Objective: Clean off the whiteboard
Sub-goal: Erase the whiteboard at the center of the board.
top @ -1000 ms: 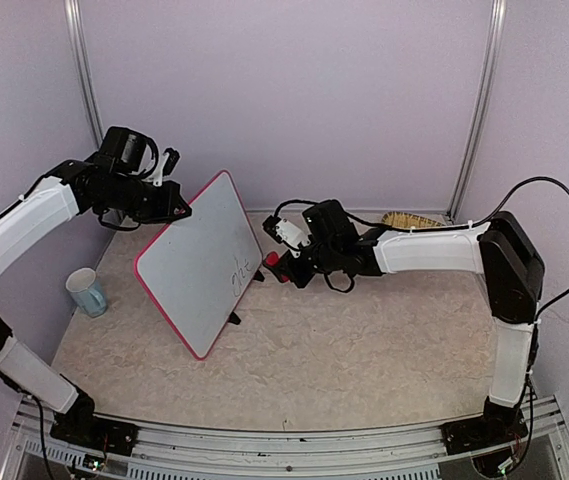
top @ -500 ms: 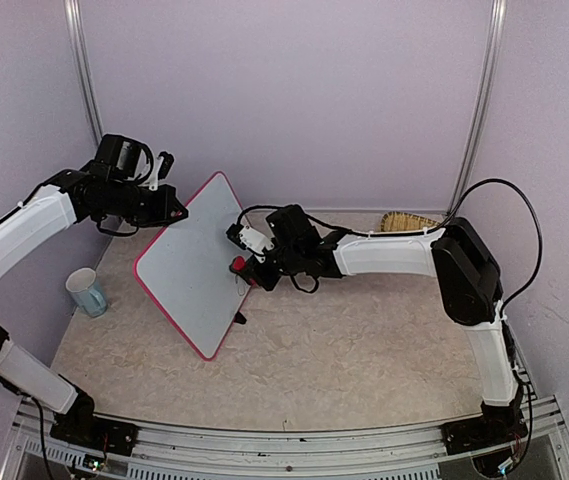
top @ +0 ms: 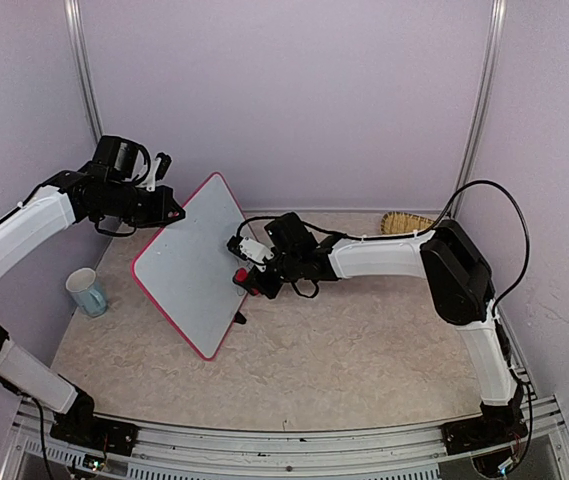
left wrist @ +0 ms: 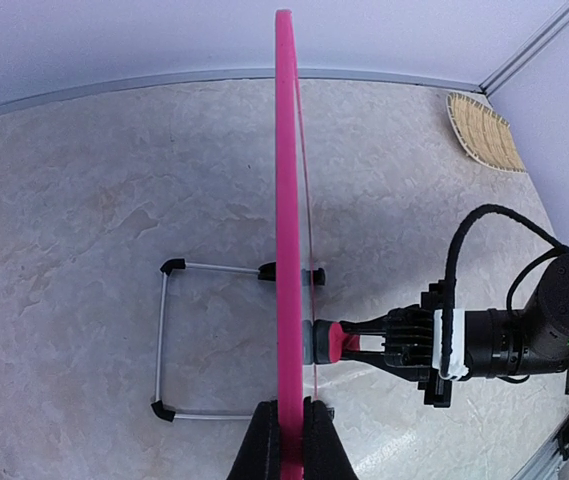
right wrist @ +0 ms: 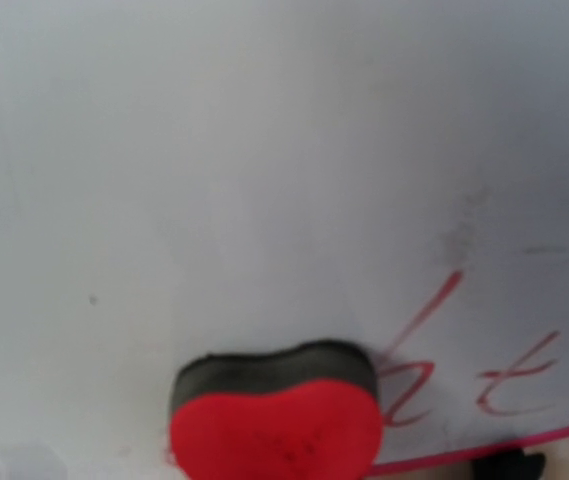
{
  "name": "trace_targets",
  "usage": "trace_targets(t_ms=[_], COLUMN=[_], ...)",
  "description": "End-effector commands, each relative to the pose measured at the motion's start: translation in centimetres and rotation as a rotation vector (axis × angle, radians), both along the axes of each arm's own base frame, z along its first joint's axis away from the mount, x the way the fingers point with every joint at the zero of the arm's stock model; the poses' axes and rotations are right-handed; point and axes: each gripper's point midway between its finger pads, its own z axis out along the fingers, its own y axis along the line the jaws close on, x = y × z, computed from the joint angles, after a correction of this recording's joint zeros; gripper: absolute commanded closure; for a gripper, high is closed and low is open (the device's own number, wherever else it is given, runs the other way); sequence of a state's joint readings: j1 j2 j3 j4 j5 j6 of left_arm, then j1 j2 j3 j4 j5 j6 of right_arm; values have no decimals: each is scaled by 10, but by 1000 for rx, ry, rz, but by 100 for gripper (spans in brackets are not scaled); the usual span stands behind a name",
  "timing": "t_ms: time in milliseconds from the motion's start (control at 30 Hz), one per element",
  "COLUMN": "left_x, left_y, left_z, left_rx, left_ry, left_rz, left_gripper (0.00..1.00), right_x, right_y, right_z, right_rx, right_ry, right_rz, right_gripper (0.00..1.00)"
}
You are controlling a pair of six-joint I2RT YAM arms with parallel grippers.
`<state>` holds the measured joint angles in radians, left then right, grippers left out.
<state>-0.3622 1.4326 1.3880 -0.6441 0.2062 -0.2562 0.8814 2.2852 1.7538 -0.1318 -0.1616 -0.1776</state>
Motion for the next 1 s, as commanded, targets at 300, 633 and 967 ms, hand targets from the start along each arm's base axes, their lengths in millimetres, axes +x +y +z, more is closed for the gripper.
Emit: trace_targets(t_ms=[300, 633, 967], left_x=[9, 10, 10], left_y=[4, 7, 8], left_z=[6, 8, 3], left_rx=[31, 30, 34], left_ry=[-48, -56, -51], left_rz=[-3, 8, 10], left_gripper=[100, 100, 100], right_x=[-29, -32, -26], right_y=[-13, -15, 9], right_z=[-53, -58, 8], right_rx=[-105, -118, -2], right_ry=[106, 112, 8], right_rz=[74, 80, 93], right_gripper=[92, 93, 93])
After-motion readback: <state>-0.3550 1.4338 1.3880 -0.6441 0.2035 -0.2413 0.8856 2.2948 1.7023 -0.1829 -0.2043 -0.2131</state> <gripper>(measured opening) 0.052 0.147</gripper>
